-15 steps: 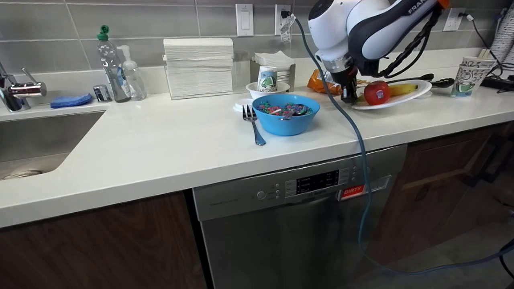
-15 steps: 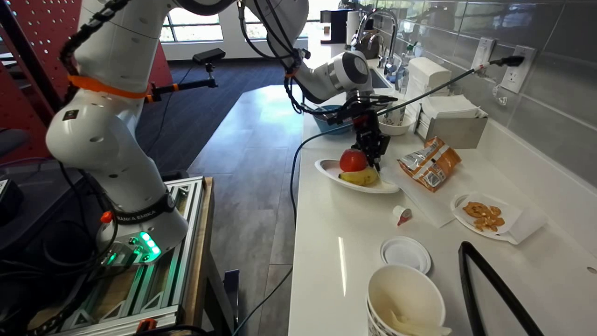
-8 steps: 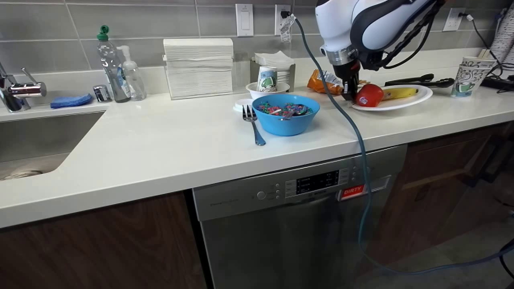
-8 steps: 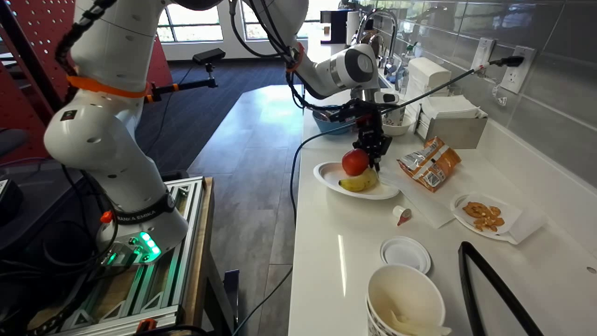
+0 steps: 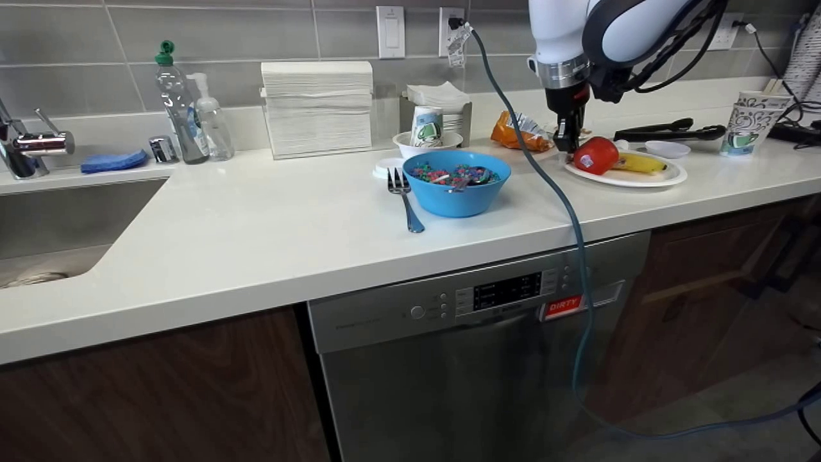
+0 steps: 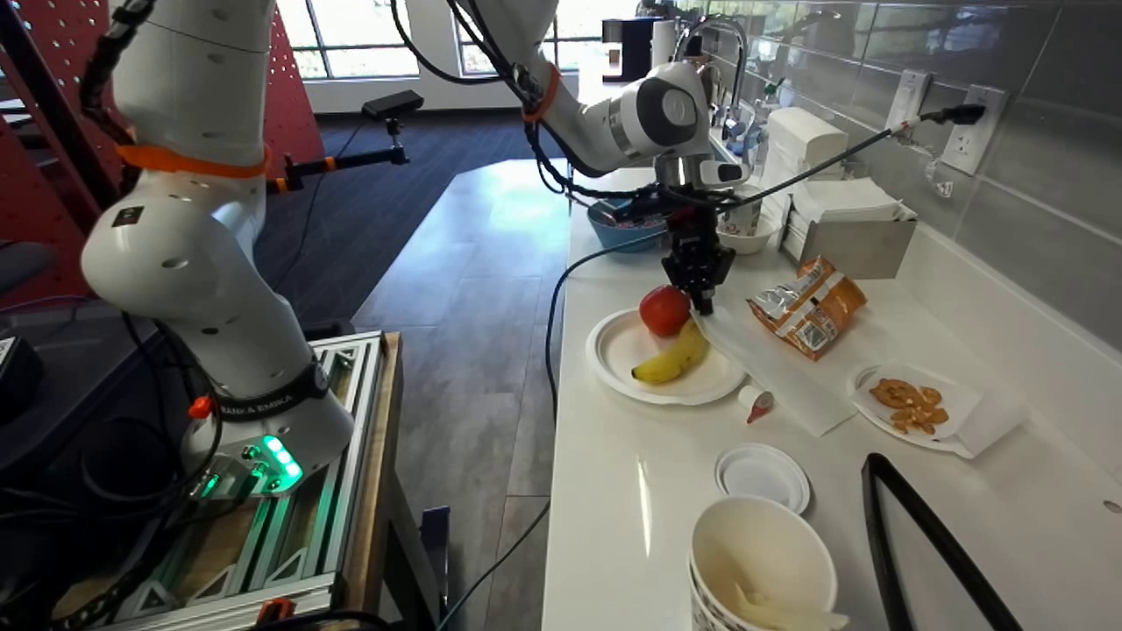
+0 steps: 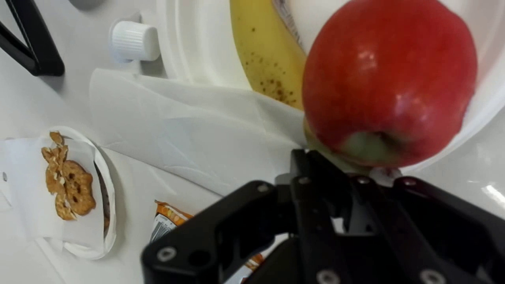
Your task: Put the white napkin on the blue bowl.
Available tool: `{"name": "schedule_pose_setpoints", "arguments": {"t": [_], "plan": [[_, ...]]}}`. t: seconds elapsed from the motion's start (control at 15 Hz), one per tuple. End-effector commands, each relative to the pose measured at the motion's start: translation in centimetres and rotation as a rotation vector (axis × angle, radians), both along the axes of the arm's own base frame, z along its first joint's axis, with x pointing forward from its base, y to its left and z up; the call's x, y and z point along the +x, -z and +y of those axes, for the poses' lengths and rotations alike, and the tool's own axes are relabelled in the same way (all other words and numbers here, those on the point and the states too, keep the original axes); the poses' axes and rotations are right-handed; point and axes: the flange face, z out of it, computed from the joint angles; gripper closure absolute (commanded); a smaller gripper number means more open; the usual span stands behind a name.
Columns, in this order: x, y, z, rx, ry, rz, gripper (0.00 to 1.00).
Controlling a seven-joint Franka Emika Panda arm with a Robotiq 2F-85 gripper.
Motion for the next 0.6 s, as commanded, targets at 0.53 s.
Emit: {"name": "schedule_pose_setpoints", "arguments": {"t": [0.53], "plan": [[-3.9,-6.1,-0.3,0.138,-0.020,-0.209,0.99]]}}
